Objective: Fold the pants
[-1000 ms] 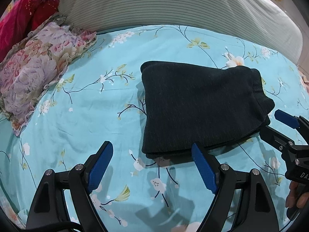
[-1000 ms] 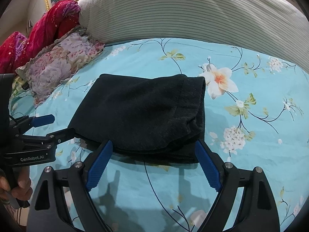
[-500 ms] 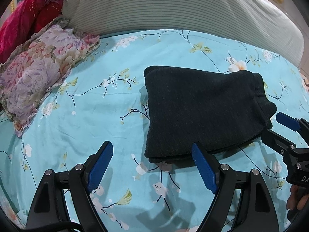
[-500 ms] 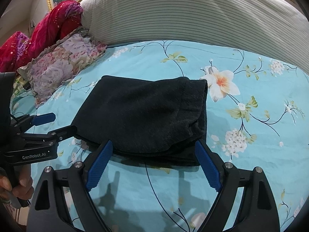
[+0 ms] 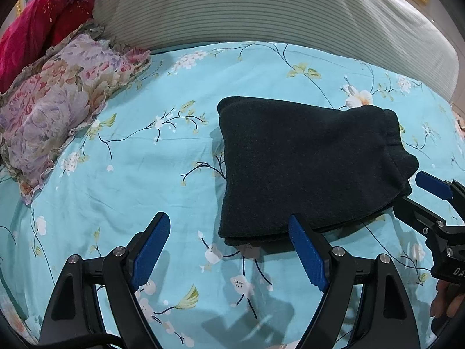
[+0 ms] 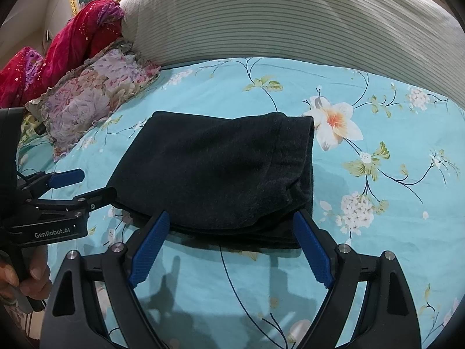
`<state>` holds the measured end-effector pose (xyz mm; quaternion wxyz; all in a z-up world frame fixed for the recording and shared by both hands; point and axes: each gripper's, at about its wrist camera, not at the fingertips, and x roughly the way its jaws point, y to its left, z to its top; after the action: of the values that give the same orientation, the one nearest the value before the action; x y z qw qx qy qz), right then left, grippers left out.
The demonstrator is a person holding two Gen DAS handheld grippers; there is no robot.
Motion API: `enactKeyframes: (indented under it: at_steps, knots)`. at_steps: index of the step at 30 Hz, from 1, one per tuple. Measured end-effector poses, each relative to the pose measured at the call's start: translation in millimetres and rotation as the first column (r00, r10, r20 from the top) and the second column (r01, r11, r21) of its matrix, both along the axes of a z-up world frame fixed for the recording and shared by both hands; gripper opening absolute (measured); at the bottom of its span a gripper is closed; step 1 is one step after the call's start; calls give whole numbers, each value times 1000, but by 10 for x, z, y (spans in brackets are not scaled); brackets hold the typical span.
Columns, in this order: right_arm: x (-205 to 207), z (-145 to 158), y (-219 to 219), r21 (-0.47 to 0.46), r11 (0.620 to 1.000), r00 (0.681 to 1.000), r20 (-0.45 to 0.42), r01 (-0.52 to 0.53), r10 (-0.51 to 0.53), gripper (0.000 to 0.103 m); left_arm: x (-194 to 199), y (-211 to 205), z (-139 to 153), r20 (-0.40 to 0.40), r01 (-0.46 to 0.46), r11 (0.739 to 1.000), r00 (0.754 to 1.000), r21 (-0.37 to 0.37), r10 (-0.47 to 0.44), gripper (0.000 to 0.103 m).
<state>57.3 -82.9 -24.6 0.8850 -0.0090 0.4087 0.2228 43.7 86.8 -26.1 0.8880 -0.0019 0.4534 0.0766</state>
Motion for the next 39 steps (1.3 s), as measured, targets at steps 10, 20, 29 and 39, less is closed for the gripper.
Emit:
enactKeyframes:
  at_steps: [10, 20, 29, 39]
  knots:
    - [6, -4, -1, 1, 1000, 1000, -1, 0, 0, 87, 22, -16, 2, 1, 12, 1000, 1000, -2, -12, 84]
    - [0, 13, -29, 6, 1000, 1000, 0, 3, -3, 87, 32, -7, 2, -5, 6, 1000, 1000, -7, -6, 84]
    - [3, 24, -31, 8, 1000, 1000, 1, 0, 0, 87, 49, 13, -2, -8, 7, 1000, 1000, -11, -7, 84]
    - [26, 74, -47, 21, 1000, 1000, 2, -2, 2, 87, 65, 25, 15, -6, 4, 1000, 1000, -13, -5, 84]
